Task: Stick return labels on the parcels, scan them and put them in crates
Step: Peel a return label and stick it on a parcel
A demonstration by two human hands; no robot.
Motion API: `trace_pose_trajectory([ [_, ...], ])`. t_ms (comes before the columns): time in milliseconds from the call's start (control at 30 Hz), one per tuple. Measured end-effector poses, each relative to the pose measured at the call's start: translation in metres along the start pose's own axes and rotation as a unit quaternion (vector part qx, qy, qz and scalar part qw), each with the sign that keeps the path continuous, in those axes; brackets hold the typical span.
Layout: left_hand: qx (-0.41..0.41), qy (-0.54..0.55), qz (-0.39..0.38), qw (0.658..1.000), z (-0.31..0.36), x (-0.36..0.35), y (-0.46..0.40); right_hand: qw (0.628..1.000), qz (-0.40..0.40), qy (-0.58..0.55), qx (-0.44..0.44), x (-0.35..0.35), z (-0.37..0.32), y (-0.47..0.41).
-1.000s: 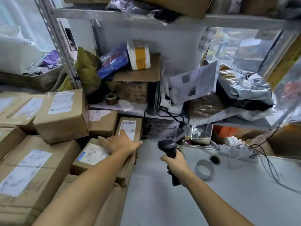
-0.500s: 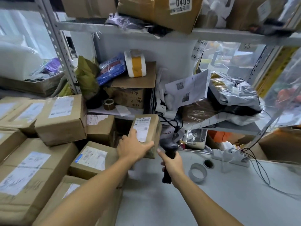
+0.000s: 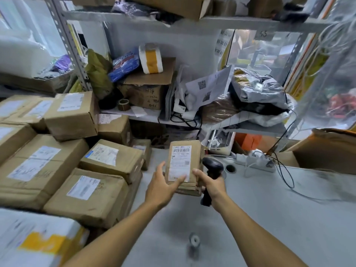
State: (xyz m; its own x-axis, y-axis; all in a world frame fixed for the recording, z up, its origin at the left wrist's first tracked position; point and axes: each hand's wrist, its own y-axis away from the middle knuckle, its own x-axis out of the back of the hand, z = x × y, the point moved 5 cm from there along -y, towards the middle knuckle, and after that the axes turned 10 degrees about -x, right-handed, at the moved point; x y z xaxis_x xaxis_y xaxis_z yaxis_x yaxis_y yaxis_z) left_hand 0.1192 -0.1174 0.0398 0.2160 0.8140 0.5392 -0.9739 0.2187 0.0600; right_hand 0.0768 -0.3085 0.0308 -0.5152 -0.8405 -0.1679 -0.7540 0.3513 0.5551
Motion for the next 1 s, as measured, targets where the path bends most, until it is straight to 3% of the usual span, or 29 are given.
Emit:
trace_pose_trajectory([
  [100, 0.094, 0.213, -0.053, 0.971, -0.014, -0.007, 0.004, 0.998, -0.060, 0.015, -0.024, 0.019, 0.008, 0.016],
  [200, 0.139, 0.297, -0.128, 0.936, -0.015, -0.017, 0.019, 0.994, -0.091, 0.044, -0.040, 0.036, 0.015, 0.029],
  [333, 0.146, 0.306, -0.085, 0.937, -0.033, -0.030, 0.030, 0.987, 0.022, 0.159, 0.008, 0.060, 0.012, 0.038],
  [400, 0.143, 0.288, -0.046, 0.946, -0.042, -0.032, 0.031, 0.987, 0.039, 0.157, 0.007, 0.064, 0.006, 0.040],
  [667, 0.147, 0.253, 0.024, 0.956, -0.069, -0.033, 0.033, 0.969, -0.096, 0.221, -0.046, 0.037, -0.024, 0.077],
  [1000, 0.158, 0.251, 0.038, 0.954, -0.088, -0.030, 0.028, 0.949, -0.114, 0.288, -0.063, 0.012, -0.042, 0.107],
])
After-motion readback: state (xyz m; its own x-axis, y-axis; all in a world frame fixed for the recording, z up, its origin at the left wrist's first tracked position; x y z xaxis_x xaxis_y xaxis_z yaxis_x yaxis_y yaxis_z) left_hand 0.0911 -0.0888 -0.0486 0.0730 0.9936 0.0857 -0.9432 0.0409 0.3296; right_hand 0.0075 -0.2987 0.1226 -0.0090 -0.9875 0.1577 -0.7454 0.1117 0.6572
